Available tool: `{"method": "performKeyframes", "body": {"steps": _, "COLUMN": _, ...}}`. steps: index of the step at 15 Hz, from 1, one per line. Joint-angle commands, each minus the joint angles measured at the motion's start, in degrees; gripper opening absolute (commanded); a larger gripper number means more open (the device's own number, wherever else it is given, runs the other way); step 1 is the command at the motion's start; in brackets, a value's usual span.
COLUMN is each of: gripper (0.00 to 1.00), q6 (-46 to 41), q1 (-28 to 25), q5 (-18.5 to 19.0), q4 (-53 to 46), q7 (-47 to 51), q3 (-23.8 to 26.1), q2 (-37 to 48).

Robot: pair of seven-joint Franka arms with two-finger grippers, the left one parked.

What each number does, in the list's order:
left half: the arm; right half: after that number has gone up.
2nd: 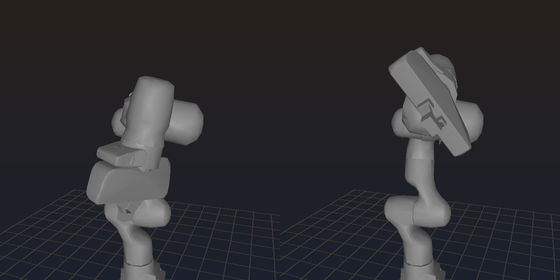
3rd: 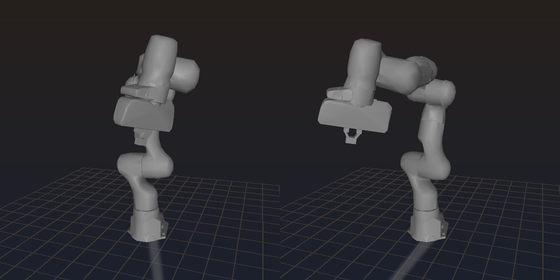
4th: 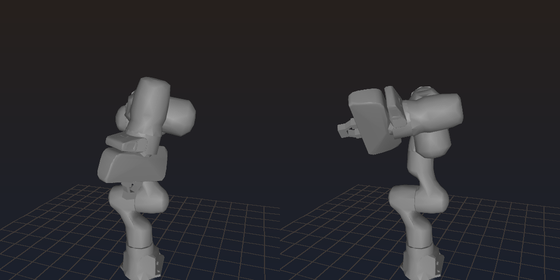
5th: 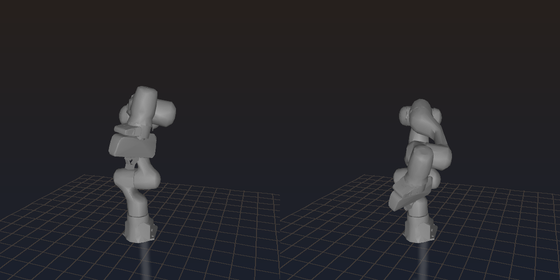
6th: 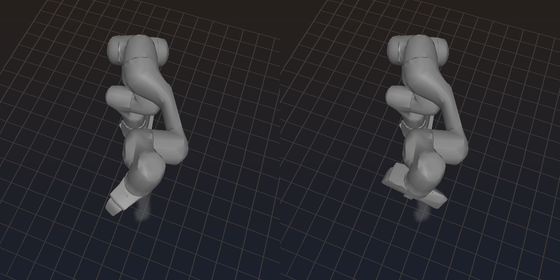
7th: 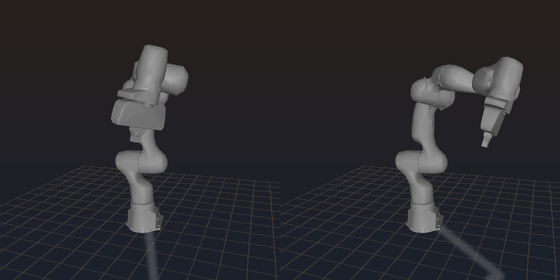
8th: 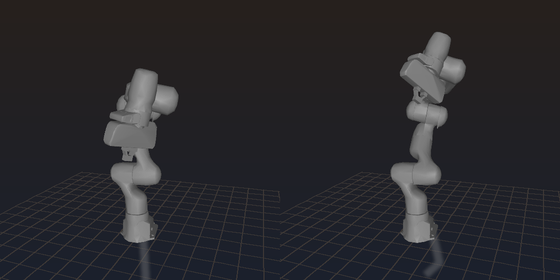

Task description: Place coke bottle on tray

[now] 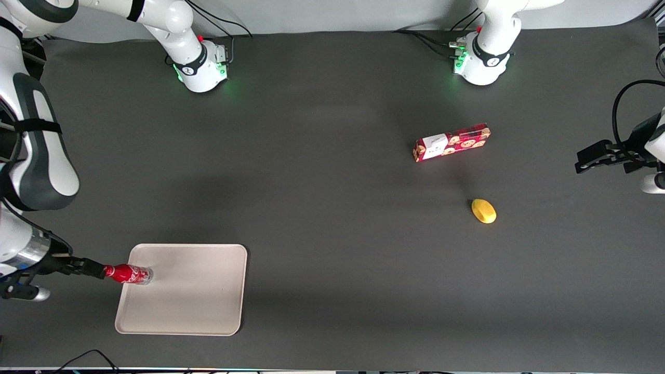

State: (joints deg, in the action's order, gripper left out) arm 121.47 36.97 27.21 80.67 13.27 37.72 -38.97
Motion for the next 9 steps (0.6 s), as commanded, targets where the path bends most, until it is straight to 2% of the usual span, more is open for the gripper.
{"method": "performKeyframes", "body": {"steps": 1, "gripper": 1.0, "q6": -11.05, "q1": 0.91, "q5": 0.13, "q4": 0.89, "q7": 1.84, "q3": 0.34, "q2": 7.57}}
{"method": "performKeyframes", "body": {"steps": 4, "gripper": 1.0, "q6": -17.4, "q1": 3.8, "q5": -4.96, "q4": 3.25, "q7": 0.79, "q3": 0.43, "q2": 13.45}}
{"method": "performKeyframes", "body": {"steps": 7, "gripper": 1.0, "q6": -19.69, "q1": 7.49, "q5": -10.4, "q4": 10.53, "q7": -0.7, "q3": 0.78, "q2": 22.76}}
{"method": "performKeyframes", "body": {"steps": 9, "gripper": 1.0, "q6": -20.13, "q1": 11.17, "q5": -16.19, "q4": 16.33, "q7": -4.1, "q3": 0.87, "q2": 29.96}}
